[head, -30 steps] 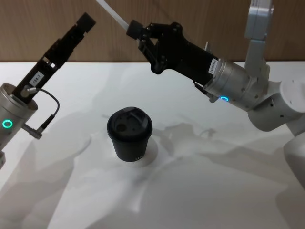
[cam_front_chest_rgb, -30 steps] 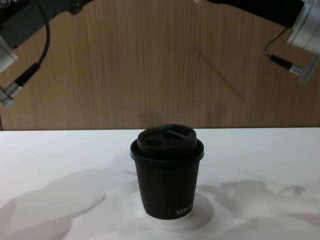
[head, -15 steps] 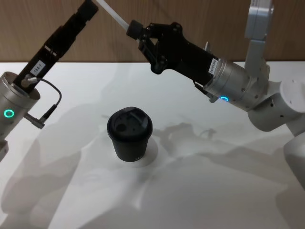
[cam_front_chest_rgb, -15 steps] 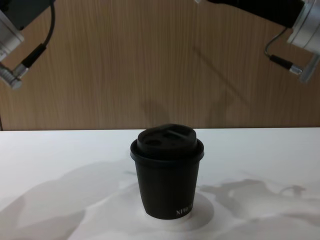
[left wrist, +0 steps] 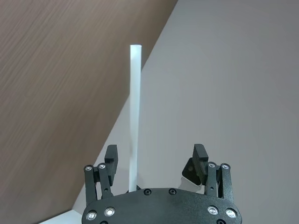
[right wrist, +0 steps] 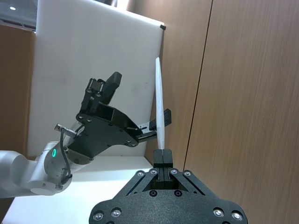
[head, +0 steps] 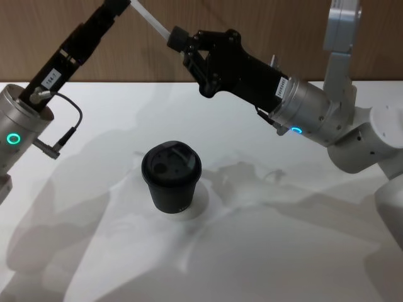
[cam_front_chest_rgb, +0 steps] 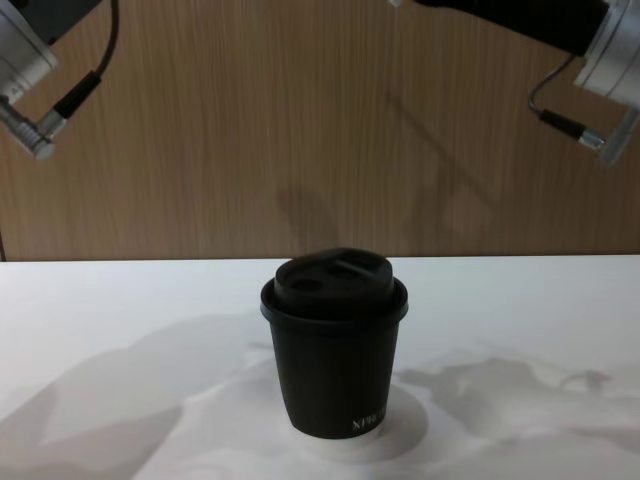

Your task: Pick up the straw with one hand, pass it to the other hand, and insert it into the cup.

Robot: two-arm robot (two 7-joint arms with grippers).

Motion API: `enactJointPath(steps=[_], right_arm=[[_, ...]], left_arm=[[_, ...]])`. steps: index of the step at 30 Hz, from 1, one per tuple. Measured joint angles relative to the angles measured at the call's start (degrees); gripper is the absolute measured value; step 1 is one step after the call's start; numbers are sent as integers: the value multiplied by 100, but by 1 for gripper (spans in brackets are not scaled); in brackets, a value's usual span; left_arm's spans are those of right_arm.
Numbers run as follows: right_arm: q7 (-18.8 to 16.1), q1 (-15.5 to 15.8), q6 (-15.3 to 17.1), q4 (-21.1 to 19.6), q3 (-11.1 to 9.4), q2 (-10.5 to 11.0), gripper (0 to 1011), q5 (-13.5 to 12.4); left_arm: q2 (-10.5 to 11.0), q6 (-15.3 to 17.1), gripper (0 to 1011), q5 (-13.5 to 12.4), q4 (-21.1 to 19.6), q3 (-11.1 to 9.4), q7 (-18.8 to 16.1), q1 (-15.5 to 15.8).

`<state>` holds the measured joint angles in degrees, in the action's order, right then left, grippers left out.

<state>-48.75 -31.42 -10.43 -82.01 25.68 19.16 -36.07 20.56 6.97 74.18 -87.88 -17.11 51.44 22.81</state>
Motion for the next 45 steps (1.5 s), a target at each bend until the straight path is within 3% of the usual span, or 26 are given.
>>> enactJointPath(steps=[28, 35, 38, 45], right_arm=[[0, 0, 0, 0, 0, 0, 0, 0], [0, 0, 0, 0, 0, 0, 0, -1], [0, 0, 0, 0, 0, 0, 0, 0], [0, 0, 0, 0, 0, 0, 0, -1]], left_arm=[[-8, -135, 1000, -39, 288, -196, -20, 423], [-6, -203, 863, -54, 352, -229, -54, 482], [-6, -230, 730, -56, 381, -242, -62, 504], [-7, -284, 533, -55, 420, -265, -79, 538]])
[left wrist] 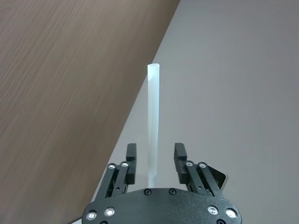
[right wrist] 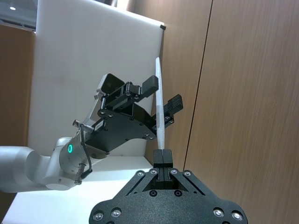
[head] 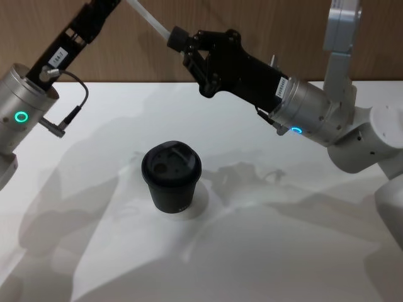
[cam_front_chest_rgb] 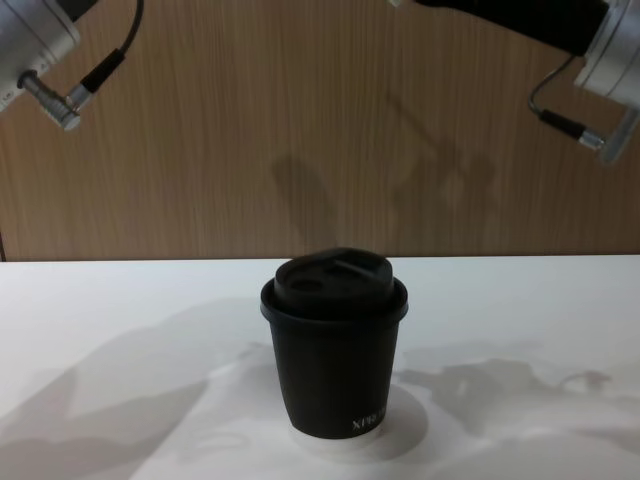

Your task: Pick up the straw with one hand, pass it to the other hand, and insert it into the cup.

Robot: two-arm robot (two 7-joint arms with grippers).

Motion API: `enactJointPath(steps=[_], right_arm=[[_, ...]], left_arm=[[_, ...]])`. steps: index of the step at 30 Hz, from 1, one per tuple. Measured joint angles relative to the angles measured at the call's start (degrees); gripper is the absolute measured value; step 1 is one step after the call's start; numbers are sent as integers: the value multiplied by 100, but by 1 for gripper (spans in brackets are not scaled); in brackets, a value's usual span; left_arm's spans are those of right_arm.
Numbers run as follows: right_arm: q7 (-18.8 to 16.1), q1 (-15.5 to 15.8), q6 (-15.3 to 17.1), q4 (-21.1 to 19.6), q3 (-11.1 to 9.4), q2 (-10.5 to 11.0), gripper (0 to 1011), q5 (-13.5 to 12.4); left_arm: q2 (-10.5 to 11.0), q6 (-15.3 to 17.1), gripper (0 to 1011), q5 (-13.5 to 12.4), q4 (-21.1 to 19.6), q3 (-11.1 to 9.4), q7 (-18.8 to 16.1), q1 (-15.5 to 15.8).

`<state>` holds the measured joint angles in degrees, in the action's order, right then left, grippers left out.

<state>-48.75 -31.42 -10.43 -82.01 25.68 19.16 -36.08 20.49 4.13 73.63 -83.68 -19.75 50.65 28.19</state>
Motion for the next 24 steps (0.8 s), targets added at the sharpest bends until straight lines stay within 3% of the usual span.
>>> enactJointPath(steps=[9, 13, 15, 24], right_arm=[[0, 0, 0, 0, 0, 0, 0, 0], [0, 0, 0, 0, 0, 0, 0, 0], [0, 0, 0, 0, 0, 0, 0, 0], [0, 0, -1, 0, 0, -1, 2, -1]], left_arm=[[0, -109, 219, 4, 17, -15, -70, 15], [4, -162, 141, 2, 17, -22, -99, 20], [6, -197, 40, -5, 16, -33, -117, 27], [14, -298, 3, -14, 5, -52, -150, 33]])
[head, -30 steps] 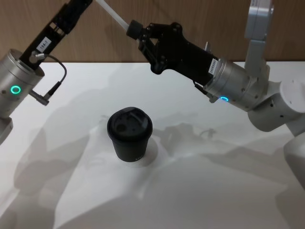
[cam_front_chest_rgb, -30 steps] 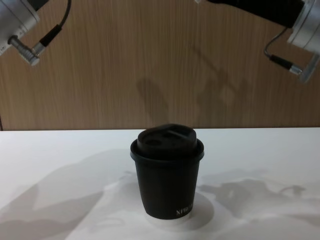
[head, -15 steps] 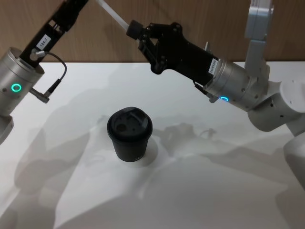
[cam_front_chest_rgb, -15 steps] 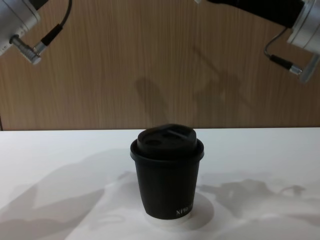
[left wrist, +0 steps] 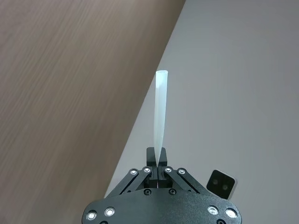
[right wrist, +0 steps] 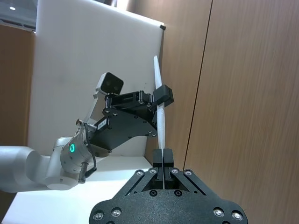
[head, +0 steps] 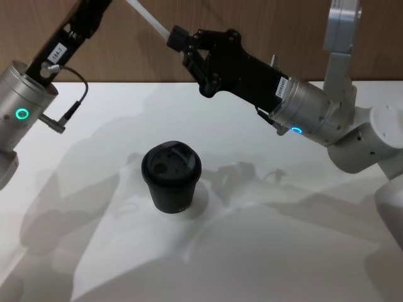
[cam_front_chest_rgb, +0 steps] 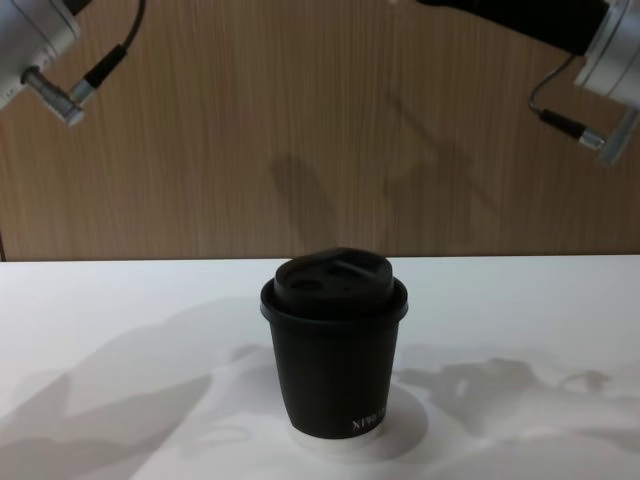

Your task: Pick up the straw with one hand, pass it to the other hand, and insert it into the cup.

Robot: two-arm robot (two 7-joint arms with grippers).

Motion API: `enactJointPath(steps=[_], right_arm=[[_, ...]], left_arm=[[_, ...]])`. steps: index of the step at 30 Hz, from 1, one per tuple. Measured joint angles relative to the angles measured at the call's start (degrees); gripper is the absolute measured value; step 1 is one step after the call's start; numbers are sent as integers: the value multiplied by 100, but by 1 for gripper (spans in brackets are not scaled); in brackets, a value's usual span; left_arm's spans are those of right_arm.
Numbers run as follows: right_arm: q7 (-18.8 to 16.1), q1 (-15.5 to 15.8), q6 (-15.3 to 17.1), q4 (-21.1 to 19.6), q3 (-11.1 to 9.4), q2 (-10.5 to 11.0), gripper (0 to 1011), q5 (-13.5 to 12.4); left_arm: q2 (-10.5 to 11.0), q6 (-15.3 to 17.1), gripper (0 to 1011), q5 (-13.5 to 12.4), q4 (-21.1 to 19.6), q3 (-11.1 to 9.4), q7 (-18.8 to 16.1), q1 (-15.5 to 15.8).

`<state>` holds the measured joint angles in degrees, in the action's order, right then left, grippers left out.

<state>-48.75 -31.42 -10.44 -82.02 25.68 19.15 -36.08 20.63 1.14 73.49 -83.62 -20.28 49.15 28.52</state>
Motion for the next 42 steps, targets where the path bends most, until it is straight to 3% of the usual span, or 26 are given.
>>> enactJointPath(steps=[13, 19, 26, 35, 42], right_arm=[[0, 0, 1, 1, 0, 1, 329, 0], [0, 0, 1, 1, 0, 1, 531, 0], [0, 0, 1, 0, 0, 1, 785, 1], [0, 0, 1, 0, 0, 0, 1001, 1], [0, 0, 1, 0, 0, 1, 1001, 1]], left_arm=[[35, -174, 2, 20, -52, 1, -57, -24], [89, -224, 4, -36, -85, -43, -113, -25], [203, -305, 4, -275, -151, -142, -280, -27], [426, -375, 3, -739, -281, -331, -616, -42], [619, -382, 4, -1150, -400, -445, -903, -60]])
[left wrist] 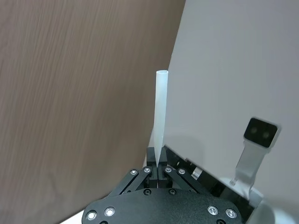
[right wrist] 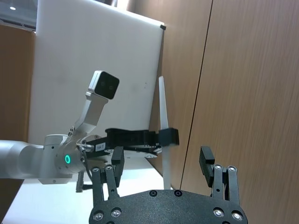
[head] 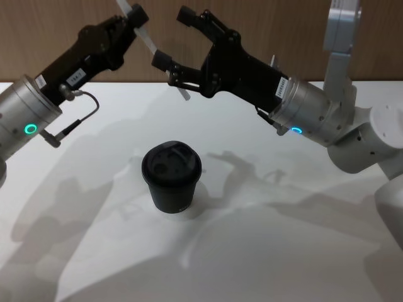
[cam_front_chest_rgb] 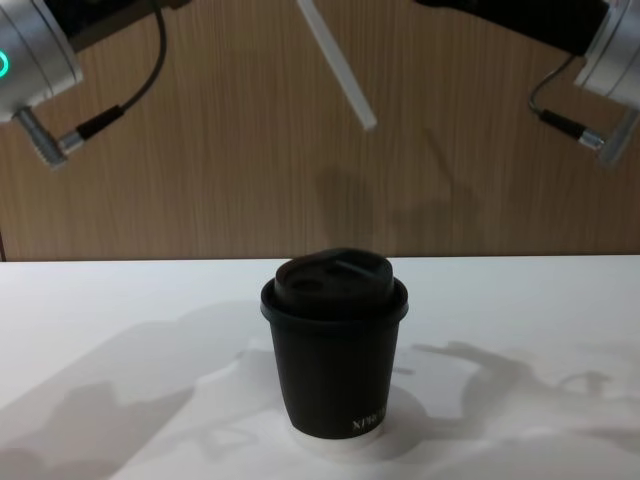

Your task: Pick up the straw with one hand, pass it to the other hand, and insert it into the cup.

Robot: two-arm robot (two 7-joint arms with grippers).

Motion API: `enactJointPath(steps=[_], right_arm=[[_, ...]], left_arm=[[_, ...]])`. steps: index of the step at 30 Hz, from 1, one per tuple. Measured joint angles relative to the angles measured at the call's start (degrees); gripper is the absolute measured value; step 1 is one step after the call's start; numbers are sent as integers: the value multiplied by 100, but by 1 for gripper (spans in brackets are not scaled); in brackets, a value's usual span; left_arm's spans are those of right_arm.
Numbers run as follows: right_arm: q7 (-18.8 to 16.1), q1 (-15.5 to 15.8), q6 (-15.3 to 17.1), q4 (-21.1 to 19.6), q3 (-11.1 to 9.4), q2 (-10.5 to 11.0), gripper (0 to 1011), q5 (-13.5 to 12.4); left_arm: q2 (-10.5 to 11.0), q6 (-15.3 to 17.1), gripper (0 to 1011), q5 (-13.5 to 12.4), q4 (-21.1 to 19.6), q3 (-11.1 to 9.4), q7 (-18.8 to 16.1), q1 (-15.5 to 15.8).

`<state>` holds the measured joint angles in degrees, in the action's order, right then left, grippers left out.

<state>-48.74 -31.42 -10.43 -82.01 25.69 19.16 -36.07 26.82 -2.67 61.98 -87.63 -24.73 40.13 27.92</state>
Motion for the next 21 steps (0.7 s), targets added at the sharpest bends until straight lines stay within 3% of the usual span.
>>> enactJointPath(steps=[11, 21], right_arm=[[0, 0, 0, 0, 0, 0, 1001, 0], [0, 0, 0, 0, 0, 0, 1001, 0]], left_arm=[[255, 16, 3, -461, -194, -81, -298, -101], [422, 68, 3, -647, -381, -78, -398, -229]])
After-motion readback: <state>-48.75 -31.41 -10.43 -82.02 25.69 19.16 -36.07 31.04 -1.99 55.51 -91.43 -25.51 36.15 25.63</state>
